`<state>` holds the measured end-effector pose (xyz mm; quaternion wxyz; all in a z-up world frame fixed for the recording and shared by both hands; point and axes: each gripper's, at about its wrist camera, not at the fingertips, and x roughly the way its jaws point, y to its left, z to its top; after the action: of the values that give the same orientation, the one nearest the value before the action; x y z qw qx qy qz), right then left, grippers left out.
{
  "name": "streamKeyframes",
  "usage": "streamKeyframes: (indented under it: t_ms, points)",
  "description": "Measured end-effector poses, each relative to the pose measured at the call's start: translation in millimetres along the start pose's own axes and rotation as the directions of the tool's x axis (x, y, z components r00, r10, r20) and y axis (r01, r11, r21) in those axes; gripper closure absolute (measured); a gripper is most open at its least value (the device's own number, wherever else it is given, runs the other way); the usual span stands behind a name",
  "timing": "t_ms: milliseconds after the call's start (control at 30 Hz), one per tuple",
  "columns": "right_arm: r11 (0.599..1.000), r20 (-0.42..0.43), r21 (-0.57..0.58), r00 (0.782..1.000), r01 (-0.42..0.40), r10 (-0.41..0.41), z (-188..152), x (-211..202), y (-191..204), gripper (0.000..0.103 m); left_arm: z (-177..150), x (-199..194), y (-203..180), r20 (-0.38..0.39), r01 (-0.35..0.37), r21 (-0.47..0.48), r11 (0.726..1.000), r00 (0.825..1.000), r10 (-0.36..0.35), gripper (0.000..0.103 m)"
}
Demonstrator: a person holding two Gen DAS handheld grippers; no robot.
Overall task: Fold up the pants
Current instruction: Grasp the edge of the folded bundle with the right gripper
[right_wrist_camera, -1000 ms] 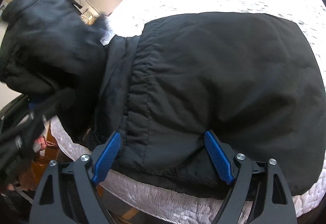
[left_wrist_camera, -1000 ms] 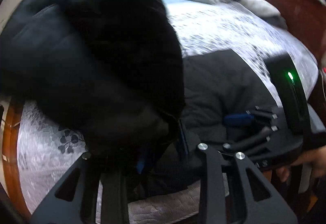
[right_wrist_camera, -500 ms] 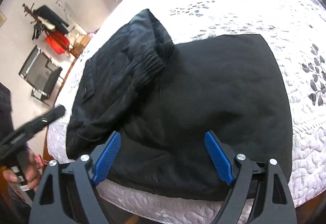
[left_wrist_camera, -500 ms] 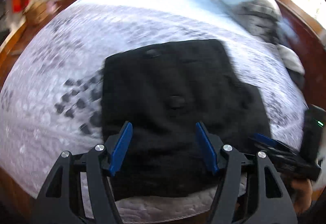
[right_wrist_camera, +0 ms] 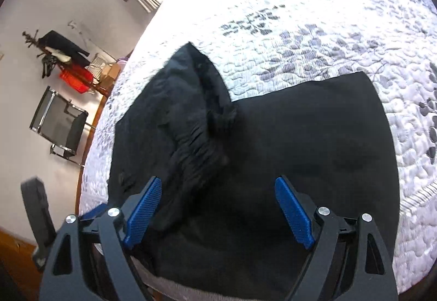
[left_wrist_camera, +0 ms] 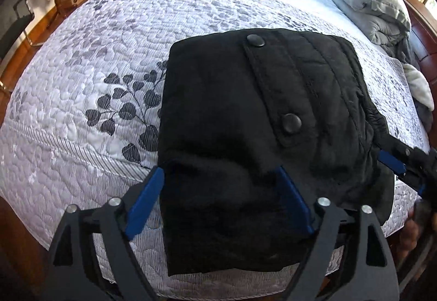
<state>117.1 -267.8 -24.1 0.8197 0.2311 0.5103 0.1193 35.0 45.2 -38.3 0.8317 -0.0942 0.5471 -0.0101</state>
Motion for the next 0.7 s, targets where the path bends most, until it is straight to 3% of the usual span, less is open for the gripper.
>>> streamKeyframes:
  t_ms: [200, 467, 567, 633, 700]
  points:
    - [0.998, -0.013, -0.043, 0.999, 0.043, -0.044, 19.4, 24.5, 9.6, 0.012, 0.6, 6.6, 7.6, -0.023, -0.002, -0.04, 0.999, 1.0, 0.001, 0.006]
    - [0.987, -0.031, -0.161, 0.999, 0.028, -0.033, 27.0, 46.2, 31.0, 0.014, -0.6, 11.2, 16.4, -0.04, 0.027, -0.066, 0.997, 0.999, -0.03, 0.005]
    - [0.989, -0.021, -0.148, 1.0, 0.002, -0.006, 25.9, 45.5, 31.5, 0.035, -1.5, 11.2, 21.4, -0.045, 0.037, -0.087, 0.996, 0.998, -0.041, 0.005]
    - [0.988, -0.007, -0.157, 1.0, 0.0, -0.001, 25.9, 41.5, 29.8, 0.057, -2.5, 11.0, 25.0, -0.048, 0.038, -0.101, 0.994, 0.998, -0.043, 0.005]
    - [0.987, 0.001, -0.162, 1.0, -0.016, 0.016, 25.3, 36.1, 27.5, 0.067, -3.3, 11.9, 28.1, -0.055, 0.05, -0.119, 0.992, 0.997, -0.057, 0.005]
